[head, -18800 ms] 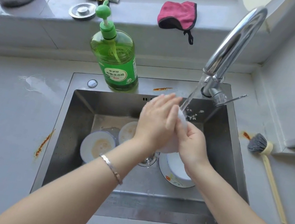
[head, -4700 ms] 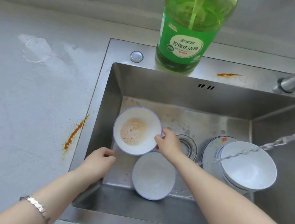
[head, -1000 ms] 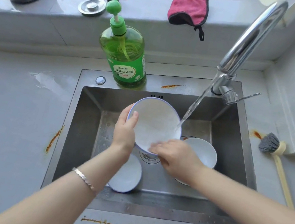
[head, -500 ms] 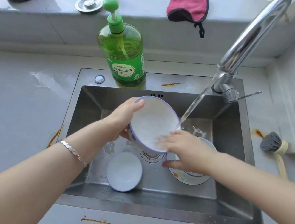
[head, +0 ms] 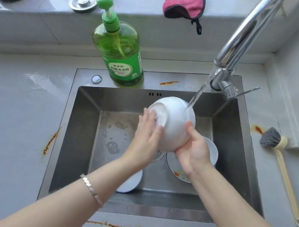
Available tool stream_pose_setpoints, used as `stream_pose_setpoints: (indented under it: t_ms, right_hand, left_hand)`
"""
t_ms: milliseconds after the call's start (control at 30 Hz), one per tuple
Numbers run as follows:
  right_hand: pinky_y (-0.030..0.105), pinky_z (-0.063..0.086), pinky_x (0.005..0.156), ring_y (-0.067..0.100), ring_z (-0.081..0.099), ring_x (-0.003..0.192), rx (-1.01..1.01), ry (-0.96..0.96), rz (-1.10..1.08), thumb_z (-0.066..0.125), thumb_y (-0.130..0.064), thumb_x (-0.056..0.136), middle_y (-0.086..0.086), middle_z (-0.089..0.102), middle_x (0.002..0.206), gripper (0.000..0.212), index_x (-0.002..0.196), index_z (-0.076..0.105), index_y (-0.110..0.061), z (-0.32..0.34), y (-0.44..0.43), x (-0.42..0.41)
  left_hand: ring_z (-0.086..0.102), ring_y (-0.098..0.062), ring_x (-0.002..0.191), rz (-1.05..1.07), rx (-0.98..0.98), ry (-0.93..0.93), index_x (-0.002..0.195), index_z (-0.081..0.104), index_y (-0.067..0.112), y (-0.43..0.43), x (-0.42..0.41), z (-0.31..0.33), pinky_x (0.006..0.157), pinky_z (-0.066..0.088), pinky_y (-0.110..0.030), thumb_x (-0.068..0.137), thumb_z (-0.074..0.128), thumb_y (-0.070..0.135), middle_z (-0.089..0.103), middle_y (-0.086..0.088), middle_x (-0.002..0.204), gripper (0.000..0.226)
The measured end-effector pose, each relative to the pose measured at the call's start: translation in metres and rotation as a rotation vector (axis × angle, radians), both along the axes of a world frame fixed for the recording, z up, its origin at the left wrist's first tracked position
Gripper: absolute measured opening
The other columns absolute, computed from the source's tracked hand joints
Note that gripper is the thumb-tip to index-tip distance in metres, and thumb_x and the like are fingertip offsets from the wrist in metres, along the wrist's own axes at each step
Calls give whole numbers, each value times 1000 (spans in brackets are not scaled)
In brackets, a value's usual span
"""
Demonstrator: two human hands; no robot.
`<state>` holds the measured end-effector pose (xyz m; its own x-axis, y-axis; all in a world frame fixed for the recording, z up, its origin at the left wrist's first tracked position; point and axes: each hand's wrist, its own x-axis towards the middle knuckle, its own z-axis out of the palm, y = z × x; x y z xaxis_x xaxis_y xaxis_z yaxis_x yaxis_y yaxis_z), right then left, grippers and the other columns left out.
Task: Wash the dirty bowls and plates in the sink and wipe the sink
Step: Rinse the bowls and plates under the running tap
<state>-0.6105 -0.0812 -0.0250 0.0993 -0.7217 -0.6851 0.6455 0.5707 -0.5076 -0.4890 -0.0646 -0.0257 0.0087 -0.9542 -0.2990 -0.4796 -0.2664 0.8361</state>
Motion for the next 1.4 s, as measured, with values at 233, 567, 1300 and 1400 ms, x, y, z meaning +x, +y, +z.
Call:
stream_pose_setpoints:
  t_ms: [233, 567, 1300, 1400]
  right_hand:
    - [41, 49, 90, 24, 65, 100, 14, 26, -23, 44, -27, 97, 11, 69, 107, 29, 101, 64, -7, 14, 8, -12]
    - [41, 51, 87, 25, 66, 92, -105, 333, 27, 52, -19, 93, 12, 70, 98, 15, 95, 65, -11, 20, 6, -10]
    - [14, 37, 48, 2, 50, 55, -419, 535, 345, 56, -10, 89, 0, 57, 67, 15, 74, 57, -11, 36, -9, -23]
    - [22, 43, 58, 8, 56, 68, -346, 319, 194, 57, -17, 87, -7, 67, 69, 8, 81, 63, -16, 40, -18, -27]
  left_hand:
    - [-9, -11, 144, -77, -56, -107, 150, 4, 14, -16, -12, -8, 114, -6, -24, 79, 11, 62, -3, -1, 158, 86]
    - [-5, -9, 144, -29, -170, -82, 150, 8, 11, -20, -34, 6, 112, -4, -15, 91, 21, 36, -1, -3, 158, 65]
    - [59, -19, 92, 169, 231, 231, 91, 69, 18, -102, -10, 26, 86, 43, -28, 94, 45, 35, 67, -4, 103, 29]
    - [66, -27, 87, 430, 468, 667, 98, 69, 14, -101, 1, 19, 81, 52, -36, 86, 56, 40, 71, -8, 98, 32]
